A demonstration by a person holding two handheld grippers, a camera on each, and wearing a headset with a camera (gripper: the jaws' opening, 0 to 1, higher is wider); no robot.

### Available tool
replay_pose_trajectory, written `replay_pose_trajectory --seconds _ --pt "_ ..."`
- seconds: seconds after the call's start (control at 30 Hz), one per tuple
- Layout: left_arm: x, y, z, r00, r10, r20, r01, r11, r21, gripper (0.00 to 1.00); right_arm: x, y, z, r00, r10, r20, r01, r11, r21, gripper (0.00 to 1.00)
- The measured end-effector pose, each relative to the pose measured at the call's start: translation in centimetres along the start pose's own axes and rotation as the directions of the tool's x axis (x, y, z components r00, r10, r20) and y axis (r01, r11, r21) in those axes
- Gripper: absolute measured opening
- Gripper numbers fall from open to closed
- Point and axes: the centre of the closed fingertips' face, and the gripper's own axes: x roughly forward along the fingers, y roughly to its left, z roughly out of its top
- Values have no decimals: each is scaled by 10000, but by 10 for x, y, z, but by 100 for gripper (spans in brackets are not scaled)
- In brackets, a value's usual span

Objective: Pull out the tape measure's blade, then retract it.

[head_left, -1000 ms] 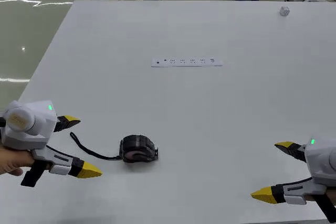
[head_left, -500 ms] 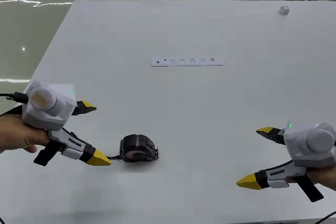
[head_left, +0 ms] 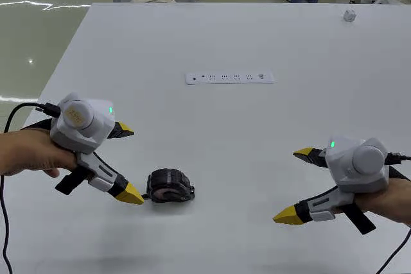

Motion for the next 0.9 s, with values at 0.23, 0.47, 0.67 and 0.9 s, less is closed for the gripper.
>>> replay_pose_trajectory --seconds 0.23,0.47,0.67,0.9 --pt "9 0 0 9993 -232 -293 241 9993 280 98 13 2 16 9995 312 97 -309 9991 -284 97" --pt "20 -2 -2 9975 -441 -551 470 9975 527 96 23 7 27 9972 634 404 -613 9968 -521 92" --pt "30 -4 -1 9957 -562 -737 619 9952 764 95 34 8 33 9965 769 315 -751 9958 -530 92" --pt "39 -1 -2 9940 -531 -956 614 9944 860 92 45 10 43 9948 972 310 -946 9927 -753 93"
